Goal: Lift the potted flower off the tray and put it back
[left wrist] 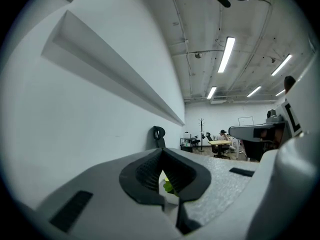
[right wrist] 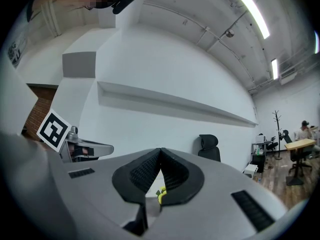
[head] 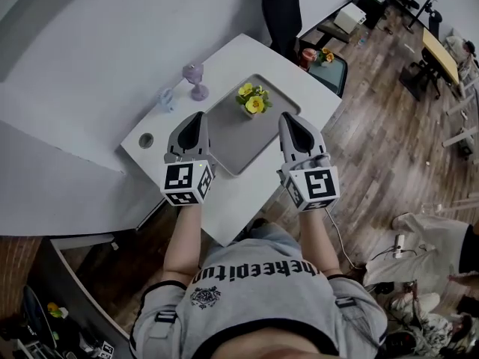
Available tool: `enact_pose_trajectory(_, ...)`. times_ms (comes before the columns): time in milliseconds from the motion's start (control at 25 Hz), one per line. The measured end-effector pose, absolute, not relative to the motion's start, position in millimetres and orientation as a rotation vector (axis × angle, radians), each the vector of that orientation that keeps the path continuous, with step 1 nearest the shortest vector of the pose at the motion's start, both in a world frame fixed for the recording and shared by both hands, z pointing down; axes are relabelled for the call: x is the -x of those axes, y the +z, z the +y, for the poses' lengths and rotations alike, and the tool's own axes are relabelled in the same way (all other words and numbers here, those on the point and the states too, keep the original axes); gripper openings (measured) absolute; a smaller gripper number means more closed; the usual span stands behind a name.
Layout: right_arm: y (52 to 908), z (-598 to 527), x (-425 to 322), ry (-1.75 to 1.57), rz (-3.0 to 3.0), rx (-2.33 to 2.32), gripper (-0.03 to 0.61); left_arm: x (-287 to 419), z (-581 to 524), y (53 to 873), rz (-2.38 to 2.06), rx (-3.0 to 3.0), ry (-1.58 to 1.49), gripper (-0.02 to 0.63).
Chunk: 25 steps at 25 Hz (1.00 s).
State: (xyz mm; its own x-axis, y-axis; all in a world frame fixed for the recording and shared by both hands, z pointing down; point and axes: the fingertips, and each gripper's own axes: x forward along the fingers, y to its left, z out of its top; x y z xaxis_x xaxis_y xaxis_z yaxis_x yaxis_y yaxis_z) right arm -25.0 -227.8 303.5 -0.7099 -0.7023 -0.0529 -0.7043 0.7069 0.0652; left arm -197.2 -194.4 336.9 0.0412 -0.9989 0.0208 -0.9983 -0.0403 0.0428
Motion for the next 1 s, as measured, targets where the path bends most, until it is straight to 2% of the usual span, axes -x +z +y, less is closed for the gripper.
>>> enact_pose_trajectory(560, 277.8, -207.5, -0.4, 0.177, 2.846, 1.142, 0.003, 178.7, -143.6, 278.5, -2.32, -2.274, -0.157, 0.003)
enact_pose_trajectory(1000, 264.0, -193.6, -21.8, 0.229, 2.807, 1.14, 0.003, 170.8, -117.8, 275.6, -2.371, -2.244, -0.201, 0.003)
